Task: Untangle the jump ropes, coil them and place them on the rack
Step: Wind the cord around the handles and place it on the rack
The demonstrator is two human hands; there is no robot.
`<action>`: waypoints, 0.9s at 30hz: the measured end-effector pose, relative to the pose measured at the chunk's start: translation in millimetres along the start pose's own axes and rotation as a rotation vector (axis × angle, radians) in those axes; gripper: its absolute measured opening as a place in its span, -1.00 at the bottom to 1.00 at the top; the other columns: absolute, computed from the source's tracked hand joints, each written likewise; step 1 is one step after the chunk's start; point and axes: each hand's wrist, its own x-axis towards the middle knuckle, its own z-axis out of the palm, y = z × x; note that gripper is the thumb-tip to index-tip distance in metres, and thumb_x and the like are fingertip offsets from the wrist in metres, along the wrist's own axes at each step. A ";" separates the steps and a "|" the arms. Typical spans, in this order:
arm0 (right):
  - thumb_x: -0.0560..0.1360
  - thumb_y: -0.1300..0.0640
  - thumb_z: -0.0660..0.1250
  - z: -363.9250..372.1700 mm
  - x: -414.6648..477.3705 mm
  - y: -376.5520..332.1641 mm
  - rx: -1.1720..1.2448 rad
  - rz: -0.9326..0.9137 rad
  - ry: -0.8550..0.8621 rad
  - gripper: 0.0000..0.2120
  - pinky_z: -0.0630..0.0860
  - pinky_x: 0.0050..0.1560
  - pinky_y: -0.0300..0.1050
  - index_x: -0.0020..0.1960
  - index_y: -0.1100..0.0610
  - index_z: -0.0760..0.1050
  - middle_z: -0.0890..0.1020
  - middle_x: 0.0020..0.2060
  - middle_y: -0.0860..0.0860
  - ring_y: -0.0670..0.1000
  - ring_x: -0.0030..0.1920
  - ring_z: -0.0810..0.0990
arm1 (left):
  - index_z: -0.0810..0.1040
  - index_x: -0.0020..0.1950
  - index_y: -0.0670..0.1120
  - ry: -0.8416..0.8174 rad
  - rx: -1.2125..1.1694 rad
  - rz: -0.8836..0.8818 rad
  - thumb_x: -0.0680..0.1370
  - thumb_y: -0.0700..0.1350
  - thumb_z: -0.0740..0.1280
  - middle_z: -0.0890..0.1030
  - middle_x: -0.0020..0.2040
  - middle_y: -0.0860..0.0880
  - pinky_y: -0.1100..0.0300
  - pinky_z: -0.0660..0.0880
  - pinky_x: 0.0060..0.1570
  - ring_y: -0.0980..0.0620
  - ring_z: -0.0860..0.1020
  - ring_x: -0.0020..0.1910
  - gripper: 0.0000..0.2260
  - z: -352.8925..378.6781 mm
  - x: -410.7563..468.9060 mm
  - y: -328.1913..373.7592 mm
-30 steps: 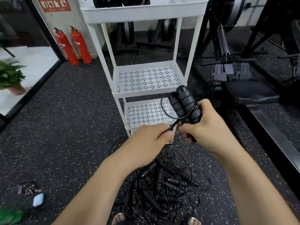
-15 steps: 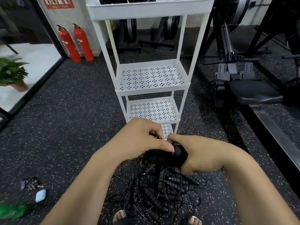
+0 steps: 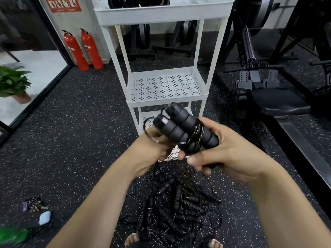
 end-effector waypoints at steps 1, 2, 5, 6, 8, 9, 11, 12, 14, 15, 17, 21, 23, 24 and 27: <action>0.43 0.50 0.52 -1.3 1.7 0.8 0.006 -0.019 0.080 -0.44 0.47 -0.42 -0.14 0.36 0.26 0.47 0.73 0.00 0.33 0.09 -0.30 0.60 | 0.53 -0.03 -0.30 0.024 0.024 -0.037 0.70 -0.33 0.26 0.40 -0.41 -0.05 0.16 0.27 -0.36 0.07 0.30 -0.42 -0.87 4.6 3.0 0.5; 0.42 0.49 0.53 -2.8 3.6 2.1 0.000 -0.030 0.154 -0.46 0.47 -0.42 -0.13 0.34 0.25 0.49 0.74 0.00 0.31 0.09 -0.29 0.61 | 0.54 -0.06 -0.18 0.048 0.045 -0.052 0.75 -0.20 0.25 0.33 -0.44 0.05 0.19 0.19 -0.40 0.10 0.24 -0.45 -0.80 8.1 3.8 1.1; 0.41 0.47 0.57 -5.8 7.7 7.6 -0.056 -0.019 0.290 -0.54 0.48 -0.41 -0.10 0.22 0.28 0.50 0.75 -0.03 0.29 0.11 -0.27 0.64 | 0.54 -0.14 0.00 0.033 0.188 -0.005 0.75 0.04 0.24 0.32 -0.47 0.15 0.14 0.17 -0.40 0.15 0.23 -0.51 -0.70 15.8 4.6 5.2; 0.41 0.47 0.58 -6.5 9.2 10.3 -0.068 -0.013 0.319 -0.57 0.49 -0.40 -0.09 0.18 0.28 0.49 0.75 -0.04 0.29 0.12 -0.26 0.65 | 0.57 -0.12 0.03 0.037 0.307 0.019 0.75 0.07 0.24 0.34 -0.49 0.16 0.13 0.21 -0.38 0.17 0.26 -0.52 -0.71 15.2 4.1 4.9; 0.41 0.45 0.59 -8.3 12.8 15.6 -0.077 -0.008 0.398 -0.60 0.50 -0.38 -0.04 0.13 0.28 0.48 0.75 -0.07 0.27 0.13 -0.26 0.67 | 0.64 -0.03 0.10 0.024 0.516 0.042 0.75 0.12 0.22 0.40 -0.50 0.18 0.15 0.32 -0.34 0.23 0.32 -0.53 -0.73 12.8 2.4 5.2; 0.41 0.44 0.60 -10.4 15.0 18.2 -0.088 -0.011 0.456 -0.60 0.52 -0.36 -0.01 0.11 0.26 0.48 0.75 -0.10 0.26 0.14 -0.26 0.68 | 0.65 -0.01 0.14 0.010 0.571 0.042 0.75 0.14 0.21 0.41 -0.50 0.18 0.17 0.34 -0.35 0.23 0.33 -0.53 -0.72 12.8 1.1 6.3; 0.39 0.40 0.63 -16.2 18.7 23.2 -0.152 -0.004 0.570 -0.60 0.56 -0.31 0.07 0.06 0.23 0.46 0.74 -0.16 0.23 0.17 -0.28 0.71 | 0.68 -0.01 0.18 -0.022 0.617 0.032 0.74 0.18 0.20 0.39 -0.49 0.15 0.19 0.29 -0.40 0.18 0.31 -0.52 -0.71 13.4 -4.1 8.9; 0.39 0.39 0.63 -20.2 19.5 25.5 -0.203 0.014 0.610 -0.60 0.59 -0.30 0.10 0.05 0.22 0.46 0.74 -0.19 0.21 0.19 -0.29 0.72 | 0.69 -0.01 0.19 -0.030 0.624 0.037 0.73 0.19 0.22 0.37 -0.49 0.13 0.19 0.28 -0.42 0.12 0.30 -0.50 -0.72 13.0 -6.4 10.3; 0.39 0.36 0.62 -30.0 18.2 29.7 -0.331 0.078 0.633 -0.62 0.62 -0.31 0.15 0.05 0.17 0.50 0.73 -0.23 0.18 0.27 -0.31 0.72 | 0.69 0.00 0.19 -0.028 0.632 0.055 0.71 0.19 0.26 0.37 -0.50 0.14 0.18 0.29 -0.42 0.10 0.29 -0.49 -0.75 10.8 -8.3 11.2; 0.38 0.34 0.62 -33.9 16.6 30.5 -0.409 0.122 0.608 -0.64 0.62 -0.32 0.18 0.03 0.11 0.53 0.74 -0.25 0.16 0.33 -0.31 0.71 | 0.69 0.00 0.18 -0.018 0.640 0.066 0.70 0.19 0.29 0.39 -0.50 0.16 0.20 0.29 -0.42 0.13 0.29 -0.50 -0.78 8.9 -9.7 13.1; 0.35 0.32 0.61 -39.4 12.6 31.5 -0.549 0.215 0.512 -0.66 0.60 -0.36 0.17 -0.01 0.05 0.58 0.73 -0.29 0.17 0.38 -0.34 0.68 | 0.69 -0.02 0.16 0.011 0.643 0.094 0.68 0.17 0.35 0.48 -0.47 0.19 0.29 0.28 -0.42 0.19 0.33 -0.53 -0.81 3.3 -11.7 16.9; 0.36 0.41 0.57 -35.8 6.2 26.0 -0.580 0.337 0.302 -0.68 0.50 -0.42 -0.06 0.00 0.11 0.64 0.72 -0.32 0.19 0.11 -0.40 0.63 | 0.69 -0.11 0.10 0.077 0.512 0.132 0.58 0.14 0.50 0.51 -0.46 0.11 0.22 0.28 -0.46 0.09 0.29 -0.52 -0.84 -12.1 -14.2 19.2; 0.39 0.43 0.57 -31.8 3.6 21.8 -0.552 0.402 0.153 -0.68 0.48 -0.46 -0.14 0.06 0.17 0.64 0.70 -0.32 0.16 0.05 -0.37 0.64 | 0.71 -0.12 0.08 0.087 0.451 0.146 0.53 0.11 0.56 0.52 -0.44 0.09 0.18 0.26 -0.39 0.01 0.30 -0.45 -0.86 -17.8 -15.0 19.5; 0.40 0.43 0.58 -30.2 2.4 20.1 -0.546 0.423 0.076 -0.69 0.47 -0.47 -0.15 0.07 0.19 0.64 0.71 -0.30 0.17 0.05 -0.35 0.64 | 0.72 -0.12 0.07 0.084 0.421 0.151 0.51 0.09 0.58 0.51 -0.43 0.09 0.16 0.26 -0.37 0.00 0.30 -0.43 -0.86 -19.1 -15.0 20.0; 0.43 0.40 0.59 -25.8 -2.0 14.2 -0.488 0.436 -0.146 -0.73 0.44 -0.45 -0.16 0.05 0.19 0.62 0.70 -0.26 0.18 0.06 -0.31 0.62 | 0.74 -0.14 0.03 0.077 0.339 0.185 0.44 0.03 0.64 0.56 -0.38 0.00 0.14 0.26 -0.32 -0.02 0.32 -0.38 -0.86 -19.1 -15.3 21.5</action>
